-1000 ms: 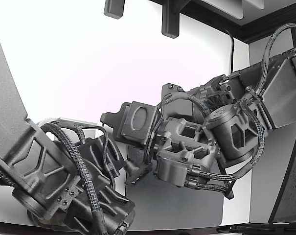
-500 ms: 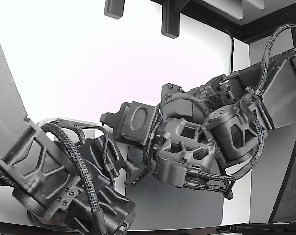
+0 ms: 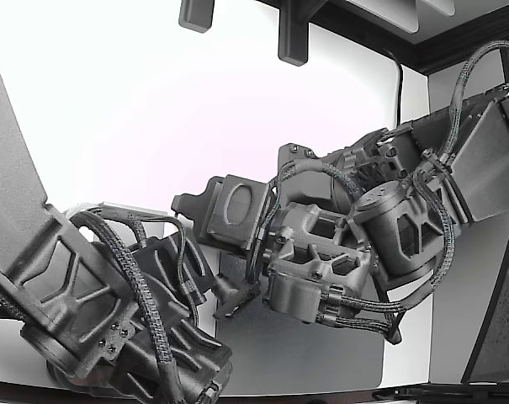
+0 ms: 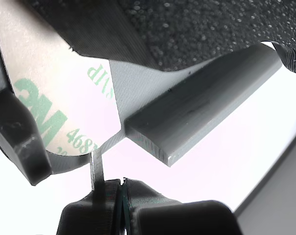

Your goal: Peel off protective film from adhesive tape.

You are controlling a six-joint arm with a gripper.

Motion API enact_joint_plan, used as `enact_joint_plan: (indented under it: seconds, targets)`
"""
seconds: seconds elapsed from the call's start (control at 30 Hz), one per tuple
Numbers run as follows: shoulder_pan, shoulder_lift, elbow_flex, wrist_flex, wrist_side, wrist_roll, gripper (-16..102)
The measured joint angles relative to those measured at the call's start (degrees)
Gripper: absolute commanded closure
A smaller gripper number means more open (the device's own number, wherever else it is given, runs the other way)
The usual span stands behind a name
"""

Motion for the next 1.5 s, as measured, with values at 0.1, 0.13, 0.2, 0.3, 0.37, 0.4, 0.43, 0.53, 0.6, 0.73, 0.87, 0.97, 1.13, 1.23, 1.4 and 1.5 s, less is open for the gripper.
enact_joint_plan:
  seconds: [0.1, 0.13, 0.2, 0.3, 0.37, 0.4, 0.43, 0.53, 0.6, 0.73, 0.87, 0.97, 1.13, 1.23, 1.4, 1.5]
  targets:
    - [0.00, -0.18, -0.18, 0.09, 0.00, 0.09, 97]
    - [0.00, -0.18, -0.26, 0.09, 0.00, 0.09, 97]
    - [0.00, -0.26, -0.26, 0.18, 0.00, 0.18, 97]
    - [0.00, -0.35, -0.35, 0.26, -0.09, 0.44, 97]
    - [0.00, -0.35, -0.35, 0.26, -0.18, 0.53, 97]
    - [0.00, -0.35, -0.35, 0.26, -0.18, 0.62, 97]
    - [0.00, -0.35, -0.35, 0.26, -0.18, 0.62, 97]
    - [0.00, -0.35, -0.35, 0.26, -0.26, 0.79, 97]
    - [0.00, -0.35, -0.35, 0.35, -0.35, 0.88, 97]
    - [0.00, -0.35, -0.35, 0.53, -0.53, 1.23, 97]
    - [0.00, -0.35, -0.35, 0.62, -0.79, 1.41, 97]
    - [0.00, -0.35, -0.35, 0.70, -0.88, 1.58, 97]
    - [0.18, -0.35, -0.35, 0.79, -0.88, 1.67, 97]
    - [0.26, -0.35, -0.44, 0.88, -0.88, 1.85, 97]
    - [0.35, -0.35, -0.53, 1.23, -0.88, 2.02, 97]
    - [0.35, -0.35, -0.62, 1.32, -0.88, 2.02, 97]
